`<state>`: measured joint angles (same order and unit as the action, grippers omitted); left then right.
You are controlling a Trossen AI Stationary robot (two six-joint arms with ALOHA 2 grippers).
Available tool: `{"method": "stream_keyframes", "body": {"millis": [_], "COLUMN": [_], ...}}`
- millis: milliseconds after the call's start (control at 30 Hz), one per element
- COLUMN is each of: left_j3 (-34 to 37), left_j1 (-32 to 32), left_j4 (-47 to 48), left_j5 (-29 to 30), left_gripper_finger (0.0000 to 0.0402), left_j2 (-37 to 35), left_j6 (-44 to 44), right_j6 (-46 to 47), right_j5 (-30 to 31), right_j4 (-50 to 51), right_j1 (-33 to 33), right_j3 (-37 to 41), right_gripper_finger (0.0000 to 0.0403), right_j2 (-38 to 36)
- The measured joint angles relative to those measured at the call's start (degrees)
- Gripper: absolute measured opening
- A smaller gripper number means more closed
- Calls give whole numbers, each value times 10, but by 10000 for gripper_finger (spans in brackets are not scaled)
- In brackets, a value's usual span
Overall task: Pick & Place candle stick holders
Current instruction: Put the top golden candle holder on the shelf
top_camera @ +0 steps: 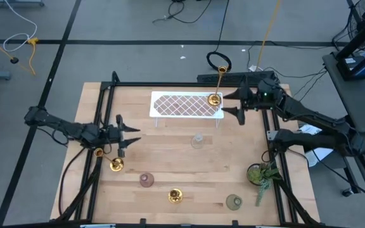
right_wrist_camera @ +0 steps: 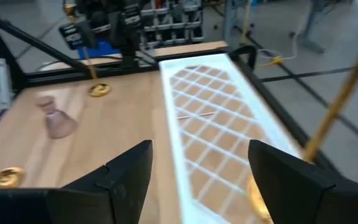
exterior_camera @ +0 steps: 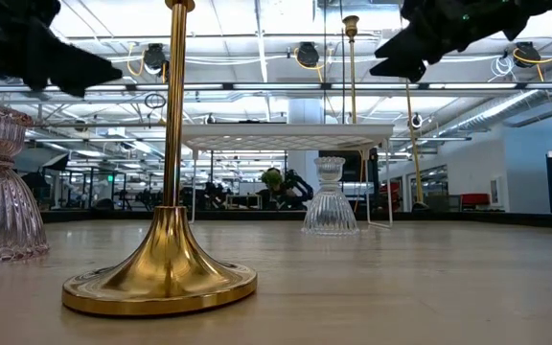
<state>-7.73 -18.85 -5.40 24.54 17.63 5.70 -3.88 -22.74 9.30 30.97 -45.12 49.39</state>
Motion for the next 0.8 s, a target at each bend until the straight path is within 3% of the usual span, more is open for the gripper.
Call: {"method": "stream_keyframes", "body": {"millis": [300, 433, 500, 667, 800], "left_j3": [-165, -259, -305, -370, -371], "left_j1": [0, 0, 0, 0, 0], "left_j4": [187, 261, 318, 470, 483], "left_j5": [14, -13, -60, -290, -310], "left_gripper_finger": [166, 166, 166, 166, 166], "left_j2": [0, 0, 0, 0, -1], "left_j6": [27, 29, 18, -40, -63], "right_j6": [32, 32, 27, 2, -3], "right_j5": [1, 1, 1, 1, 1], "right_j4": [0, 0, 0, 0, 0], "right_j1": [-76, -102, -111, -127, -135], "right_j3": [0, 0, 0, 0, 0], "right_gripper_finger": [256, 255, 254, 256, 254], "right_j2": [0, 0, 0, 0, 0]}}
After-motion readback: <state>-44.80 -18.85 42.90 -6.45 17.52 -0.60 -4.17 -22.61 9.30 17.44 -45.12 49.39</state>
